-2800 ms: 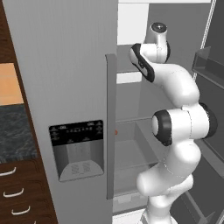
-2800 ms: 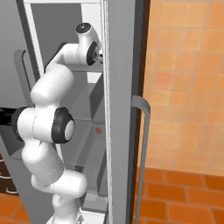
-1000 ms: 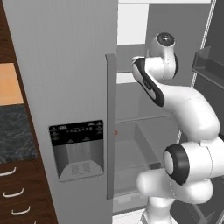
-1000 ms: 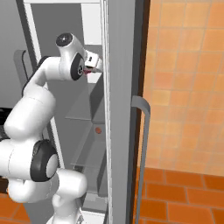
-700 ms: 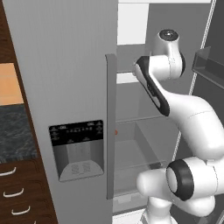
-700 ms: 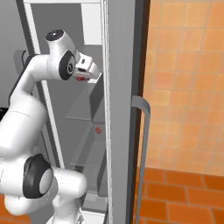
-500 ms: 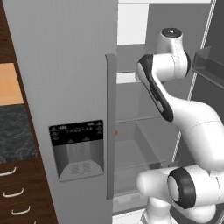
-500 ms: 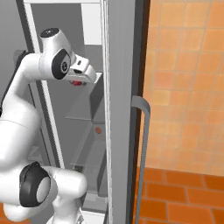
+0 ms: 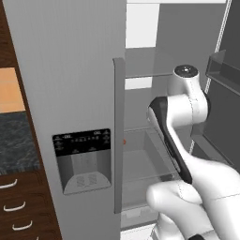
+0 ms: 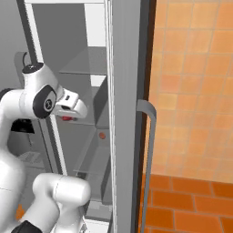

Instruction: Take the strawberry from the fridge and place it on top of the pancake, located on the dining counter.

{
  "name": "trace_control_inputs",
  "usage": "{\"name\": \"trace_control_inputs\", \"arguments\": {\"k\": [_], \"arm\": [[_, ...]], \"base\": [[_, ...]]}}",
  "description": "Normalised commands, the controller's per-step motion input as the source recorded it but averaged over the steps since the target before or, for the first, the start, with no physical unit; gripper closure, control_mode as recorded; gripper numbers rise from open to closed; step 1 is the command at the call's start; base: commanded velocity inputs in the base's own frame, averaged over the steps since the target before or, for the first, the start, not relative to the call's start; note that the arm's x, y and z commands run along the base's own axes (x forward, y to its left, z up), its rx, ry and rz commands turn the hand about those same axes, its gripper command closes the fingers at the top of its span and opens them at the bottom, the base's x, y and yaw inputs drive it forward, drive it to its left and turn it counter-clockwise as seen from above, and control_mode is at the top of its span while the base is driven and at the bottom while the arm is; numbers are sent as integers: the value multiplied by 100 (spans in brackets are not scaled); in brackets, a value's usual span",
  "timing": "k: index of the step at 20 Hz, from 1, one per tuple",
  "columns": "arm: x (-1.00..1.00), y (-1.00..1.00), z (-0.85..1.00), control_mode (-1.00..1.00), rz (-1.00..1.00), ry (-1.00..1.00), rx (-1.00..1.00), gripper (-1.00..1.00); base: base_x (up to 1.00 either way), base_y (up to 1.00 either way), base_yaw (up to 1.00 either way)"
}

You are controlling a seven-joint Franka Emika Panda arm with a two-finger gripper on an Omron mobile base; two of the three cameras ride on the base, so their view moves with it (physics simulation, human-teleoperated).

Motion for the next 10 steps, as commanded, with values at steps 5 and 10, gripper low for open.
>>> {"name": "trace_control_inputs", "arguments": {"k": [5,10], "arm": [[-77,0,-50,-100,0,6,-1,100],[-49,0,-57,-100,1,6,2,100]], "base": [[0,0,0],[0,0,0]]}}
